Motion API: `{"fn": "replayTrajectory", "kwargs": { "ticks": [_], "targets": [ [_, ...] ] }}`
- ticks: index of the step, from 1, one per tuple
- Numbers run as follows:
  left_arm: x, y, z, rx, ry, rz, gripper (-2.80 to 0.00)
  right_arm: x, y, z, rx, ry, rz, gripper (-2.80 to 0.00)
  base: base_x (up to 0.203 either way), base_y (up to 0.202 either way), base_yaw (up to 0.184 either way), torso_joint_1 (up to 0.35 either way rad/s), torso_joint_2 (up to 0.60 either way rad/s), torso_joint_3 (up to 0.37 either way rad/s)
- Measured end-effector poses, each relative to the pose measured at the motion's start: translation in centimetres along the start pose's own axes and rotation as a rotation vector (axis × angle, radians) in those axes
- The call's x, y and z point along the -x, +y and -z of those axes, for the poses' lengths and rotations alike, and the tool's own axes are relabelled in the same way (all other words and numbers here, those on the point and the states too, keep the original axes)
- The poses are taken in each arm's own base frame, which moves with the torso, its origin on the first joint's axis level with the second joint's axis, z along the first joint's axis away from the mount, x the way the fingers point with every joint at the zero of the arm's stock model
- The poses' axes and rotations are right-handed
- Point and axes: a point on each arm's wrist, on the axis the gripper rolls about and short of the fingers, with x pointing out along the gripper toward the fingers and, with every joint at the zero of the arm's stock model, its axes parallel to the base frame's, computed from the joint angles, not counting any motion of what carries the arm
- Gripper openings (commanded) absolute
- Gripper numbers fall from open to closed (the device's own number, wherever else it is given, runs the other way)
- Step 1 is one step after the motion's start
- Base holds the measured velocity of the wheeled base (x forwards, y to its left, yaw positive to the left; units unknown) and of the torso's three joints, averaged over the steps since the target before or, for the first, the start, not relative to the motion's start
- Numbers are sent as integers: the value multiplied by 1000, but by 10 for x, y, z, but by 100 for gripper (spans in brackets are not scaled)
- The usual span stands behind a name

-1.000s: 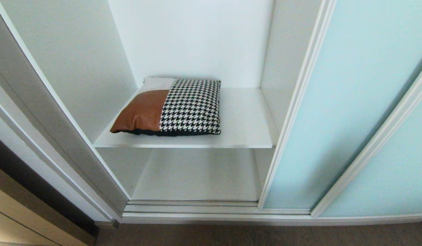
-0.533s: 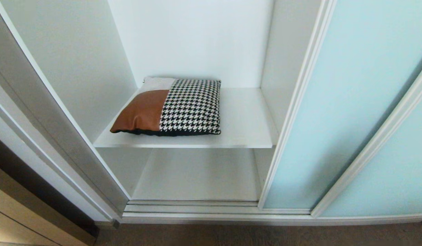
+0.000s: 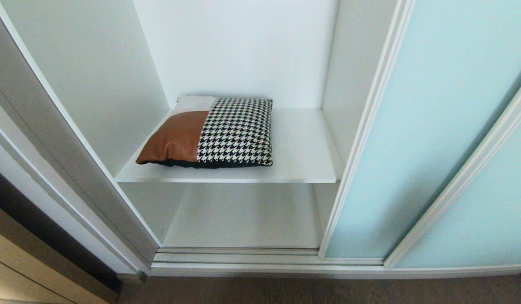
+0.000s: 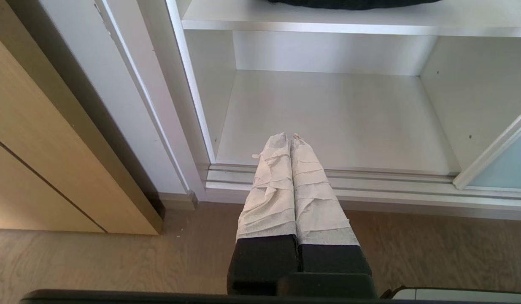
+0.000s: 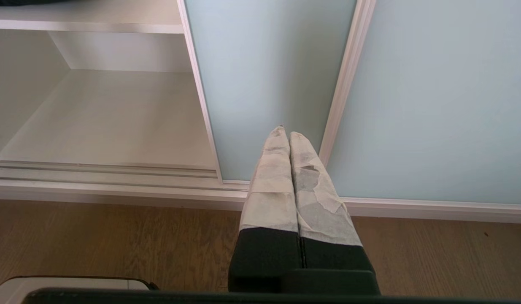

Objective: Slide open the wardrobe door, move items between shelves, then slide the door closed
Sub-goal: Close the door

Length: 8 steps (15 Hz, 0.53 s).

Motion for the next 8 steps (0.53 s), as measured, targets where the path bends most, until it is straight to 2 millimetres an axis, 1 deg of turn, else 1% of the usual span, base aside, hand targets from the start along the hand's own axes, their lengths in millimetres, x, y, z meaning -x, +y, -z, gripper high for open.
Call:
{"fn": "replayTrajectory", "kwargs": {
  "ticks": [8],
  "targets": [
    [0, 0, 0, 0, 0, 0, -280, 0, 0, 0, 0, 0, 0, -280, 0, 0, 0, 0, 0, 0]
  ]
}}
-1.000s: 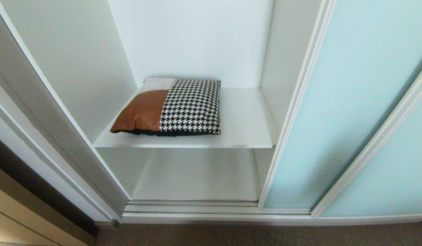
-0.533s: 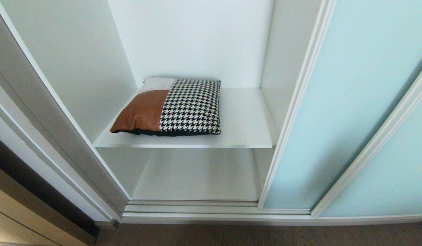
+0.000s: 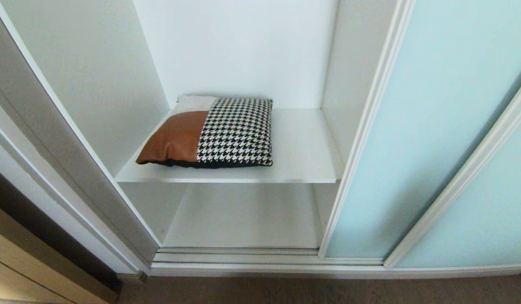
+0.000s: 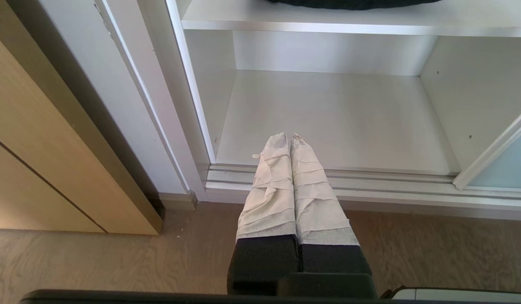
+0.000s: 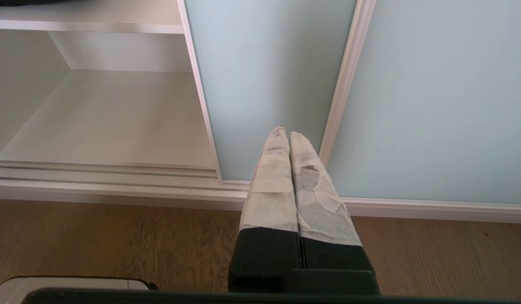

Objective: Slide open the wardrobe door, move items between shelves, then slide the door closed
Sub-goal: Close the door

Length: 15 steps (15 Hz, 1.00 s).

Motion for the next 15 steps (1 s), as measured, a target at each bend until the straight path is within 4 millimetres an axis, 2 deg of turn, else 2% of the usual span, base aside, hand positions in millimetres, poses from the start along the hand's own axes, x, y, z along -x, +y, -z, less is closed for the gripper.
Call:
{"fn": "replayTrajectory", "kwargs": {
  "ticks": [15],
  "targets": [
    [0, 0, 0, 0, 0, 0, -280, 0, 0, 0, 0, 0, 0, -280, 0, 0, 0, 0, 0, 0]
  ]
}}
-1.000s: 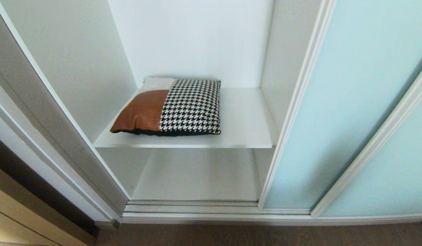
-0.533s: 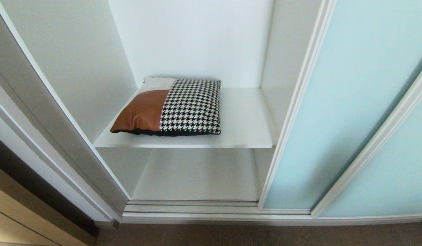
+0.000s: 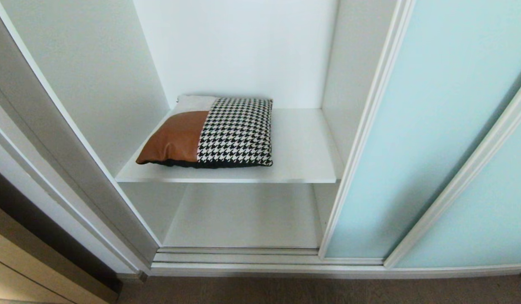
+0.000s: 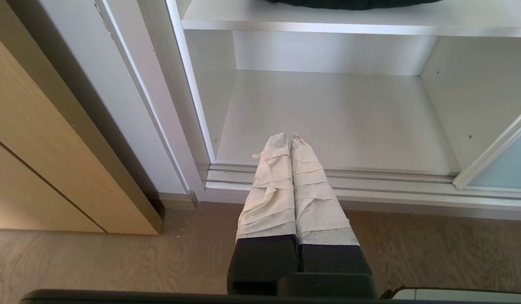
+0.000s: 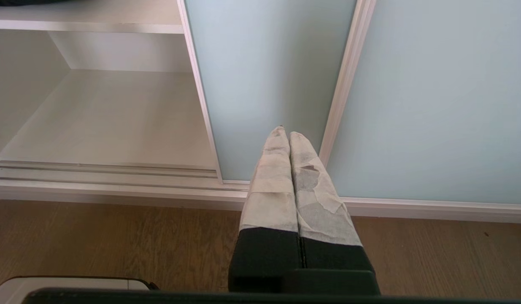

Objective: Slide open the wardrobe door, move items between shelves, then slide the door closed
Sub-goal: Close the door

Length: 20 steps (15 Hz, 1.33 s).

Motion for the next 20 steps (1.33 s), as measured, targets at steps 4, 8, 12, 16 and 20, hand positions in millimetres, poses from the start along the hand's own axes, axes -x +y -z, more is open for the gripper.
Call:
{"fn": "replayTrajectory", "kwargs": {
  "ticks": [4, 8, 12, 16, 20],
  "targets": [
    [0, 0, 0, 0, 0, 0, -280, 0, 0, 0, 0, 0, -1, -280, 0, 0, 0, 0, 0, 0],
    [0, 0, 0, 0, 0, 0, -280, 0, 0, 0, 0, 0, 0, -280, 0, 0, 0, 0, 0, 0],
    [0, 0, 0, 0, 0, 0, -280, 0, 0, 0, 0, 0, 0, -280, 0, 0, 0, 0, 0, 0],
    [0, 0, 0, 0, 0, 0, -280, 0, 0, 0, 0, 0, 0, -280, 0, 0, 0, 0, 0, 0],
    [0, 0, 0, 0, 0, 0, -280, 0, 0, 0, 0, 0, 0, -280, 0, 0, 0, 0, 0, 0]
  ]
}}
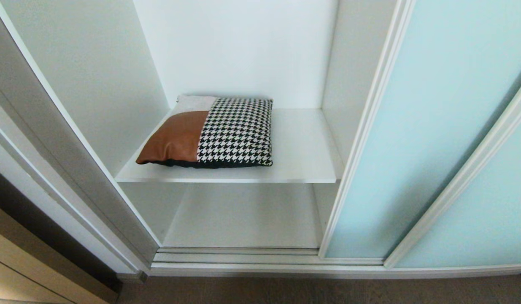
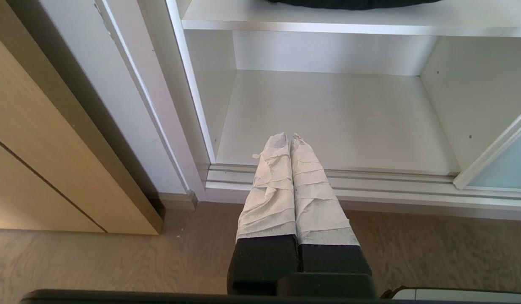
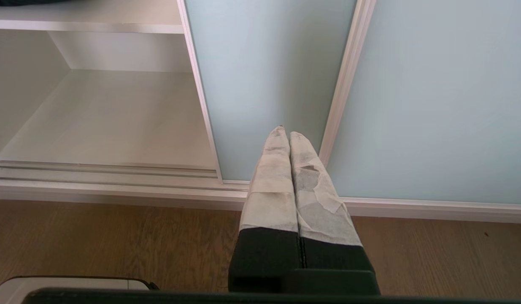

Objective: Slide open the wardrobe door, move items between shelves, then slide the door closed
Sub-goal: Close the door

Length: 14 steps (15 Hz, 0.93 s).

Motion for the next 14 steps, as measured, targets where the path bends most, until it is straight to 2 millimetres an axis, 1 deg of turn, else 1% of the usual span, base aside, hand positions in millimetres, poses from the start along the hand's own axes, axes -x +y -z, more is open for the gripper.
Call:
{"fn": "replayTrajectory", "kwargs": {
  "ticks": [14],
  "targets": [
    [0, 0, 0, 0, 0, 0, -280, 0, 0, 0, 0, 1, 0, -280, 0, 0, 0, 0, 0, 0]
  ]
}}
